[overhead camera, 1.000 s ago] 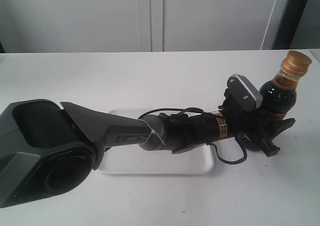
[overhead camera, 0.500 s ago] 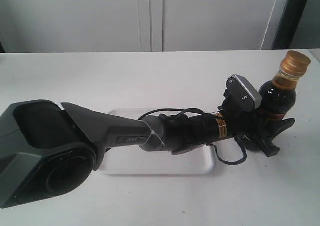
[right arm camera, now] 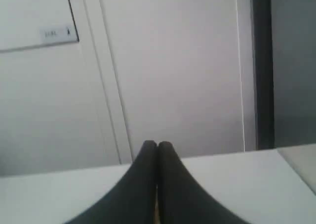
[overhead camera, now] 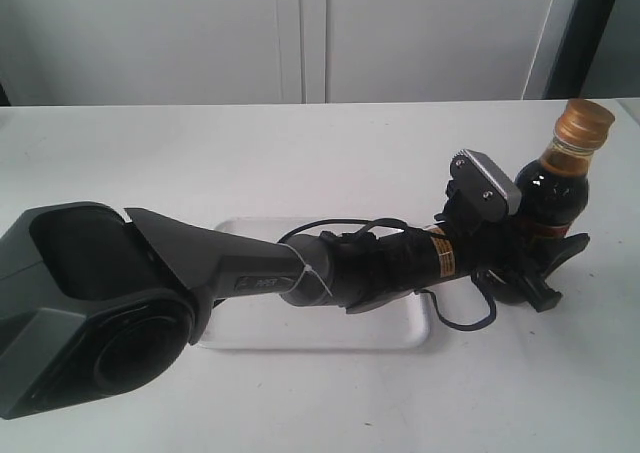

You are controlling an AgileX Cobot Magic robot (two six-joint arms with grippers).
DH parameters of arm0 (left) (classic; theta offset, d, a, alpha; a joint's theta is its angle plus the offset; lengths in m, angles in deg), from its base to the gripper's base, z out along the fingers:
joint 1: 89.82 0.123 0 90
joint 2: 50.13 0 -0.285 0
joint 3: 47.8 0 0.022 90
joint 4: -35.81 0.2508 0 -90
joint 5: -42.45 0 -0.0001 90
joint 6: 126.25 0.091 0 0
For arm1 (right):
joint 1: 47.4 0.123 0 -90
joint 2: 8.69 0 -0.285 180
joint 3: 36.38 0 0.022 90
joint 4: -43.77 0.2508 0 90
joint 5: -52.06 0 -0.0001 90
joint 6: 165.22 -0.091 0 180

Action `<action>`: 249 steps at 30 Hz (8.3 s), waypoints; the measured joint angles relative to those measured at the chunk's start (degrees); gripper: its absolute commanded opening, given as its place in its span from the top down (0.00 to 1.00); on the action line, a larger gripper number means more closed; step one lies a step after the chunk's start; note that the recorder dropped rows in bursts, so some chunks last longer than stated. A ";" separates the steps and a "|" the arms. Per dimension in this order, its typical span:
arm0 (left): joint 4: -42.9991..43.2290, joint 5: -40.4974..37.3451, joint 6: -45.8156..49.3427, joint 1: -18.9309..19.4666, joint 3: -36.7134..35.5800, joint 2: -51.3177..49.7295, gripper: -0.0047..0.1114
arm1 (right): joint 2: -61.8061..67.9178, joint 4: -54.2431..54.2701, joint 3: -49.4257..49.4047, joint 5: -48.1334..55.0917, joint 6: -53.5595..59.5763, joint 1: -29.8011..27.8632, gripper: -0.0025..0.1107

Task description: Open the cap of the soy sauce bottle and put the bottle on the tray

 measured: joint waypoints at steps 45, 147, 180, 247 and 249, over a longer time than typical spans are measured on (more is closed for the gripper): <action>-0.96 -1.09 0.00 -0.12 0.00 0.00 0.96 | 39.44 7.69 43.87 59.43 32.16 7.08 0.98; -1.50 -0.02 0.27 -0.12 -2.12 1.93 0.96 | 16.67 28.20 23.63 22.02 43.89 -9.50 0.98; -2.21 7.68 9.47 4.53 -28.01 21.97 0.96 | 18.07 31.08 23.59 23.20 43.89 -9.50 0.98; -27.97 9.41 14.98 11.23 -56.96 35.83 0.96 | 18.56 31.43 23.36 23.44 43.89 -7.24 0.98; -27.97 9.31 14.55 11.23 -56.34 34.76 0.96 | 18.56 31.62 23.36 23.44 43.89 -7.24 0.98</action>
